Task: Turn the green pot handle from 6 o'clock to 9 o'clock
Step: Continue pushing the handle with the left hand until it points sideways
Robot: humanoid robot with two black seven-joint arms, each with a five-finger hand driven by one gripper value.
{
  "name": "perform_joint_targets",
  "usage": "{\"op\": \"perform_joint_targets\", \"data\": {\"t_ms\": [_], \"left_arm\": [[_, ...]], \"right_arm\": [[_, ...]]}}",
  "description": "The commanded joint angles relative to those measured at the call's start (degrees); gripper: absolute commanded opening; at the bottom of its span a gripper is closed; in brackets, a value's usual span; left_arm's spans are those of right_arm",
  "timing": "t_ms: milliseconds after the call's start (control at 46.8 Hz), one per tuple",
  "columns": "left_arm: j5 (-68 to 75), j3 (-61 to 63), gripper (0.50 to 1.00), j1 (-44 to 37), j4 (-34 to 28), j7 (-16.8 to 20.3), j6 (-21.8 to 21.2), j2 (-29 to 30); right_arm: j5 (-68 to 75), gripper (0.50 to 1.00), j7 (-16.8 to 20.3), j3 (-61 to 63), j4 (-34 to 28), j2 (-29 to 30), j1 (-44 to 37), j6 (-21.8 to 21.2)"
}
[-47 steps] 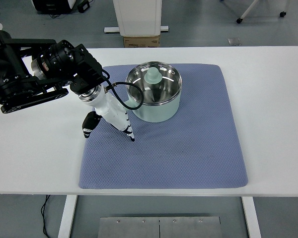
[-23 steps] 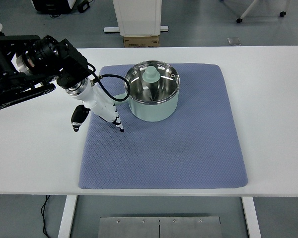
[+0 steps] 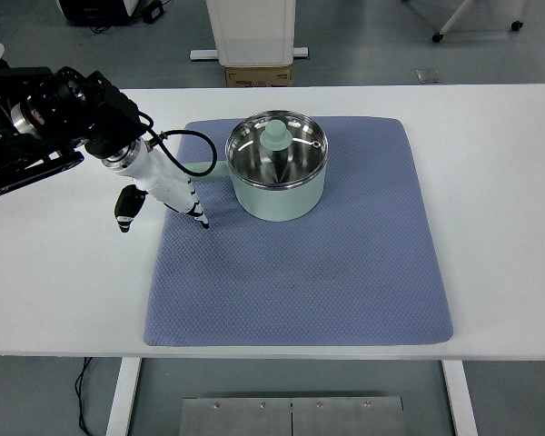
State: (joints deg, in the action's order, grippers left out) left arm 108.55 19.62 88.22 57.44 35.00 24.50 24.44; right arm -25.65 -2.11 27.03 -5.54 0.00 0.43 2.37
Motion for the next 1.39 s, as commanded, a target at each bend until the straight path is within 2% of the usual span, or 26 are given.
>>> {"op": "perform_joint_targets", "data": {"t_ms": [0,385,877,1369], "left_arm": [[0.0,0.0,1.0,-0.1,-0.7,0.0,-0.4,-0.1],[-0.4,0.0,1.0,-0.1,-2.4,0.0,-0.9,-0.4],[-2.6,-0.1,1.0,0.8,0.3,0.0,-0.2,-0.7],[-11.5,-0.8,1.0,6.5,0.1,0.0,-0.1,2.2]], "right_arm": [[0.0,1.0,0.0,0.0,0.0,0.0,0.0,0.0],[0.0,1.0,0.0,-0.1,0.0,0.0,0.0,0.0],[0.0,1.0,0.0,-0.1,0.0,0.0,0.0,0.0],[0.0,1.0,0.0,0.0,0.0,0.0,0.0,0.0]]}}
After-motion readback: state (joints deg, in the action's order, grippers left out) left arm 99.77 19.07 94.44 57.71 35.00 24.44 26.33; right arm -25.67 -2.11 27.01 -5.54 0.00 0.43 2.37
